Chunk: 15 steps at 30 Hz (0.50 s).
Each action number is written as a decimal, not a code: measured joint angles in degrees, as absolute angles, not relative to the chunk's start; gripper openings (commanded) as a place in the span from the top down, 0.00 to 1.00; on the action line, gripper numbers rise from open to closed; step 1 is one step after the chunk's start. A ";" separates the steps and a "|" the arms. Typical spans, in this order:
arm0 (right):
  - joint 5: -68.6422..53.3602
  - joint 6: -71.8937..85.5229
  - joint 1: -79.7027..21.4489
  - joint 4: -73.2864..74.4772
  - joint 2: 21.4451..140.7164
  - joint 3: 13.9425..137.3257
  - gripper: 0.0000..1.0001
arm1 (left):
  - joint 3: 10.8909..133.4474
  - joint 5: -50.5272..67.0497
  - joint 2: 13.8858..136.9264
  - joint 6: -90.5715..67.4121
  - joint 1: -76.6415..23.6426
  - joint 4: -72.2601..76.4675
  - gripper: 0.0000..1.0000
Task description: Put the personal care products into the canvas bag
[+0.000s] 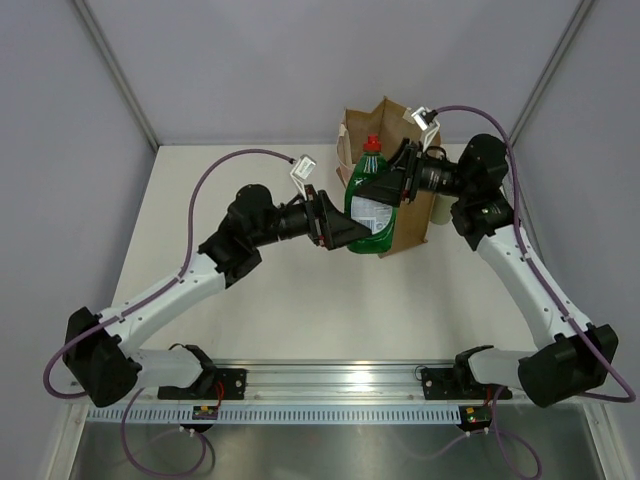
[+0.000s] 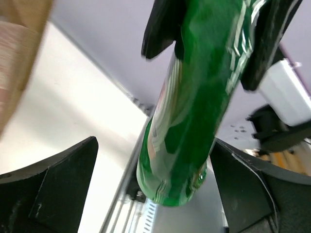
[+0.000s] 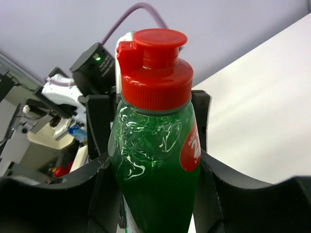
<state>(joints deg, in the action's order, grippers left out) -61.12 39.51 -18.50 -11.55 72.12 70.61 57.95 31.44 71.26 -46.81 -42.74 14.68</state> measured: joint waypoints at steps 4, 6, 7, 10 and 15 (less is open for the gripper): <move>-60.49 37.54 -15.29 -9.65 75.35 75.33 1.00 | 62.96 25.82 70.04 -40.07 -41.21 3.53 0.01; -59.48 36.60 -13.15 -8.56 78.15 78.67 1.00 | 63.92 22.15 68.45 -36.99 -39.83 -1.48 0.01; -58.78 36.23 -12.12 -8.03 79.48 80.25 1.00 | 63.94 20.32 67.26 -35.42 -39.20 -4.08 0.01; -55.11 33.78 -8.49 -5.91 85.30 87.26 1.00 | 63.42 14.61 63.31 -31.29 -37.54 -10.72 0.01; -45.95 25.02 -5.21 0.73 96.88 102.28 1.00 | 57.10 7.44 52.73 -26.74 -37.39 -17.76 0.01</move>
